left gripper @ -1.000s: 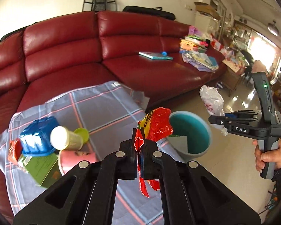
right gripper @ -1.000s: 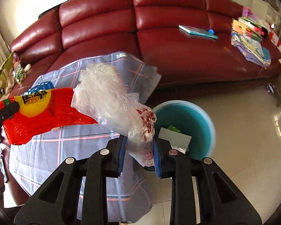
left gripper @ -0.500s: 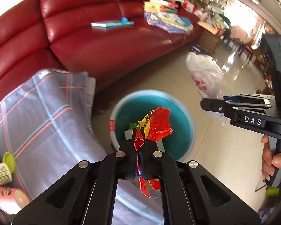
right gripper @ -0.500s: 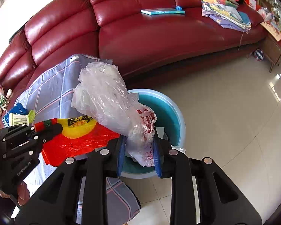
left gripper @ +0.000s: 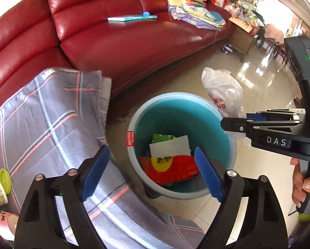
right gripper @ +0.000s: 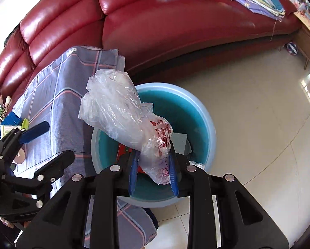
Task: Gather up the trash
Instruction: 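Carry both bags over the bucket and open both tools to drop them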
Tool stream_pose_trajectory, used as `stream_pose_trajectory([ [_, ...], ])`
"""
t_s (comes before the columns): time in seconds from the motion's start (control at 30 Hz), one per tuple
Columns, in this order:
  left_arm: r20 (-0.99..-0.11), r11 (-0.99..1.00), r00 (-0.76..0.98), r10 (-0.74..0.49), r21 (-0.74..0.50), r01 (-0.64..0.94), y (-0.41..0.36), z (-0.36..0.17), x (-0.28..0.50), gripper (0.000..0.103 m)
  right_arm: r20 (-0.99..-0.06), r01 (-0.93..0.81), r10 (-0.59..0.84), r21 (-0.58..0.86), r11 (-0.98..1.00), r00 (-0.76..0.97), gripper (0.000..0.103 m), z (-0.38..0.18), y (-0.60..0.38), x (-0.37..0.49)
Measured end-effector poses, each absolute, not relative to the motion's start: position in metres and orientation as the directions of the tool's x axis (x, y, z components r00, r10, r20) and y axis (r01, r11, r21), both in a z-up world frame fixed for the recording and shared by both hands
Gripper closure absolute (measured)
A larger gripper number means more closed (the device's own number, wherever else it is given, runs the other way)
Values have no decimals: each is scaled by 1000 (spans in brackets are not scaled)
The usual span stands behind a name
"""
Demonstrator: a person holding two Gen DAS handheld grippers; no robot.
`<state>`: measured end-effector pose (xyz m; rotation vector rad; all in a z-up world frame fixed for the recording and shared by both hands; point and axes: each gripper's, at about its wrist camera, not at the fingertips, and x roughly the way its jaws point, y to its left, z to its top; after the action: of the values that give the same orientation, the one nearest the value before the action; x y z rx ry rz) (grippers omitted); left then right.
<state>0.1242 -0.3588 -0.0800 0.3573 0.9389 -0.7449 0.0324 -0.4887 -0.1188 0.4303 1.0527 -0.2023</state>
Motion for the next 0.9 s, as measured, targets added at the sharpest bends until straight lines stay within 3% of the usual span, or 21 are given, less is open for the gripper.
stream_pose_trajectory([
  [0.17, -830, 722, 372, -415, -51, 690, -341, -76, 131, 10, -880, 347, 58, 246, 905, 472, 78, -125, -479, 41],
  [0.27, -826, 734, 377, -418, -63, 676, -328, -72, 136, 8, -882, 338, 68, 248, 908, 466, 72, -126, -472, 46],
  [0.4, -824, 752, 388, -412, -67, 656, -316, -69, 139, 6, -882, 329, 62, 238, 914, 467, 40, -122, -464, 49],
  [0.53, -822, 765, 390, -415, -83, 639, -304, -65, 142, 6, -881, 336, 50, 232, 913, 471, 24, -116, -460, 52],
  [0.63, -820, 772, 392, -416, -91, 629, -295, -62, 143, 5, -883, 347, 35, 220, 912, 468, 18, -112, -457, 52],
  [0.9, -810, 789, 408, -421, -105, 606, -270, -52, 138, 5, -892, 340, 10, 183, 923, 453, 17, -101, -438, 49],
])
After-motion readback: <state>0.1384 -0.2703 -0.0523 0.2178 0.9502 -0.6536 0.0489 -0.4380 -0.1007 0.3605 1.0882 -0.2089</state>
